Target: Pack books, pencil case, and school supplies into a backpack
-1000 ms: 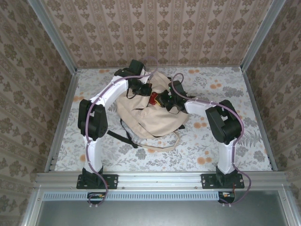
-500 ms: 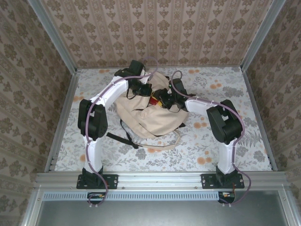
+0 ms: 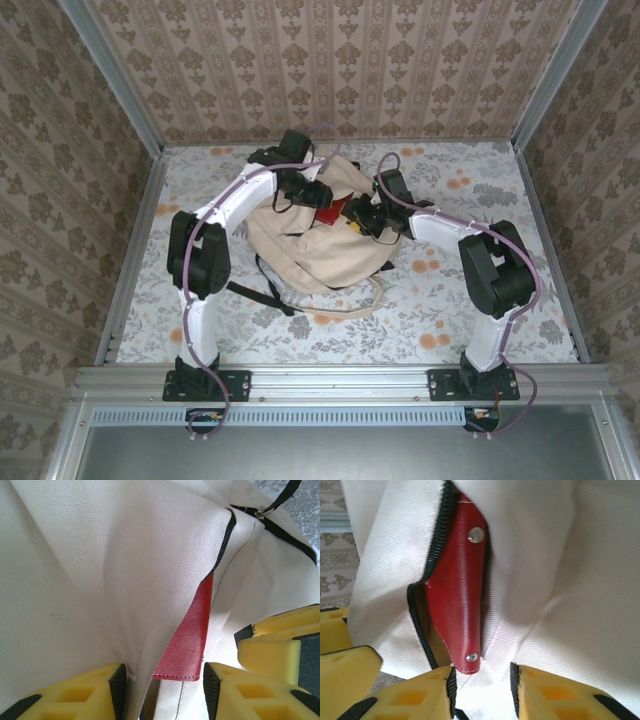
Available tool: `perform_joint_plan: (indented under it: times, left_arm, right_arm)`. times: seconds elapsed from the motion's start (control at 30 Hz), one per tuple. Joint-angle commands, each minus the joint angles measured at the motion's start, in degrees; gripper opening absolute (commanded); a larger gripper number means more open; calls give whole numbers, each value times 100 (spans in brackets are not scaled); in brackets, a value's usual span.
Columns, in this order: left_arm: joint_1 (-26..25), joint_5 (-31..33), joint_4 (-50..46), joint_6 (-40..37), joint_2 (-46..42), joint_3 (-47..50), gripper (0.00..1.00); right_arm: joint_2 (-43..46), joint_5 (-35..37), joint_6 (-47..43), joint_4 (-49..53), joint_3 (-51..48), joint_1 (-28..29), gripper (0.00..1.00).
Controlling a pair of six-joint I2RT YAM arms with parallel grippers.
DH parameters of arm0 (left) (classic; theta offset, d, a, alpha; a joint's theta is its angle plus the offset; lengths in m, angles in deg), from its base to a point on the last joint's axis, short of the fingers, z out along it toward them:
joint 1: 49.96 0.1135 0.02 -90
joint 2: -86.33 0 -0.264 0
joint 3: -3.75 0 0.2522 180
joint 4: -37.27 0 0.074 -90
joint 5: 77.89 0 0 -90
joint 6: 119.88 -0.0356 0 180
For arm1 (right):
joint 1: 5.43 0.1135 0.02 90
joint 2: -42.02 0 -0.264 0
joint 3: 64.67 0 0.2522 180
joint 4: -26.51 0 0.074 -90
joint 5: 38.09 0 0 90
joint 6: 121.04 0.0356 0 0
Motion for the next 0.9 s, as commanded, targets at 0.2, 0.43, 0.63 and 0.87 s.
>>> perform_joint_plan:
  times: [0.2, 0.43, 0.63, 0.87]
  left_arm:
    - [-219, 1173, -465, -92, -688, 423, 41]
    - [-178, 1020, -436, -136, -546, 578, 34]
    - [-117, 1065, -478, -192, -302, 495, 34]
    - [-63, 1333, -478, -280, -121, 519, 29]
  right_arm:
    - [-698, -494, -229, -91, 609, 13, 21]
    - [-1040, -711, -124, -388, 756, 51, 13]
    - [-1303, -766, 3, -506, 924, 128, 11]
    - [-1396, -732, 188, -1050, 908, 178, 8]
